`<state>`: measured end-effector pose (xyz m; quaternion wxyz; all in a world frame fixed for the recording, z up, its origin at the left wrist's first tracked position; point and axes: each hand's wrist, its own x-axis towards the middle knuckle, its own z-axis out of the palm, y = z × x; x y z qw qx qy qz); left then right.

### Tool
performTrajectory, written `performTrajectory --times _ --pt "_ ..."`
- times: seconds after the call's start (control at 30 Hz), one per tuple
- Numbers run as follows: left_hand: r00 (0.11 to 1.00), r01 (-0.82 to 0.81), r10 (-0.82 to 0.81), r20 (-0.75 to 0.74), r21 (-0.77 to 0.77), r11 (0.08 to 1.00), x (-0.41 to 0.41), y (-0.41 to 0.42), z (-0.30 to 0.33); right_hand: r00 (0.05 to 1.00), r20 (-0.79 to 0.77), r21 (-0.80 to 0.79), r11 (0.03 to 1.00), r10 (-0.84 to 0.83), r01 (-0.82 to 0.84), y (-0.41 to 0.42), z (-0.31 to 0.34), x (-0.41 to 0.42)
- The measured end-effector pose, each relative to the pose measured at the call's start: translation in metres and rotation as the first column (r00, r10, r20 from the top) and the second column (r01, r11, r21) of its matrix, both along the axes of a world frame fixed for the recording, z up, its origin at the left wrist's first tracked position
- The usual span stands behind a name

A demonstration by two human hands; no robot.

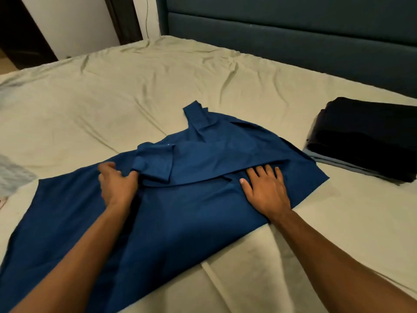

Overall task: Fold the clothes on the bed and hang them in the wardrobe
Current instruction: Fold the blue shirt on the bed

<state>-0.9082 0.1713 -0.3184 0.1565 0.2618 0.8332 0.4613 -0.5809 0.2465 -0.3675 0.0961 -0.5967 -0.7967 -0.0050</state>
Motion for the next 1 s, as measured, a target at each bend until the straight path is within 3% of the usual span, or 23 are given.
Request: performTrajectory --times 0.07,0.1,0.17,0.2,0.27,0.3,0.33,0.43,0.47,0.53,0.63,0.77,0.87,0.93,1.0 --pt "0.959 0.138 -0.156 -0.237 -0.093 0.986 0.001 -0.007 0.003 1.000 0.003 0.011 1.000 0.001 -0.001 0.000 -0.001 0.001" --pt "0.888 0.200 -0.233 -0.398 -0.123 0.972 0.004 -0.013 0.002 1.000 0.004 0.019 1.000 0.003 -0.003 0.000 -0.001 0.001" --pt "0.623 0.305 -0.391 -0.678 -0.250 0.919 0.008 -0.018 -0.004 1.000 0.007 0.021 1.000 0.008 -0.008 0.000 -0.001 0.001" --pt "0.467 0.331 -0.469 -0.749 -0.344 0.879 0.008 -0.017 -0.009 1.000 0.011 0.015 1.000 0.011 -0.011 0.000 -0.001 0.000" --pt "0.201 0.358 -0.586 -0.785 -0.498 0.790 0.008 -0.005 -0.010 1.000 0.023 0.007 1.000 0.016 -0.016 0.001 -0.001 0.000" --pt "0.142 0.355 -0.618 -0.773 -0.543 0.761 0.008 0.005 -0.005 0.999 0.034 0.010 1.000 0.023 -0.024 0.001 0.000 0.000" --pt "0.164 0.362 -0.650 -0.742 -0.568 0.739 0.008 0.017 0.005 0.998 0.051 0.019 0.999 0.040 -0.041 0.002 0.002 0.000" --pt "0.579 0.503 -0.687 -0.439 -0.471 0.725 0.004 0.061 0.049 0.972 0.128 0.054 0.977 0.196 -0.204 0.008 0.010 -0.001" --pt "0.692 0.554 -0.663 -0.286 -0.378 0.742 0.001 0.077 0.064 0.951 0.151 0.055 0.958 0.270 -0.280 0.011 0.014 -0.002" --pt "0.820 0.572 -0.573 -0.004 -0.057 0.818 0.001 0.103 0.093 0.916 0.135 0.060 0.920 0.377 -0.387 0.021 0.022 -0.009" --pt "0.851 0.399 -0.484 0.203 0.350 0.848 0.010 0.134 0.144 0.914 -0.063 0.037 0.916 0.401 -0.399 0.043 0.032 -0.024" --pt "0.897 0.130 -0.378 0.229 0.682 0.720 0.016 0.168 0.207 0.937 -0.288 -0.112 0.964 0.199 -0.239 0.083 0.042 -0.033" --pt "0.832 0.028 -0.451 0.325 0.786 0.618 0.023 0.174 0.219 0.975 -0.189 -0.184 0.971 0.116 -0.151 0.098 0.047 -0.034" --pt "0.827 0.082 -0.467 0.311 0.757 0.649 0.040 0.167 0.212 0.989 -0.096 -0.203 0.970 0.117 -0.134 0.089 0.048 -0.037" --pt "0.807 0.092 -0.475 0.351 0.720 0.688 0.055 0.155 0.204 0.993 -0.063 -0.100 0.989 0.102 -0.108 0.070 0.047 -0.041"
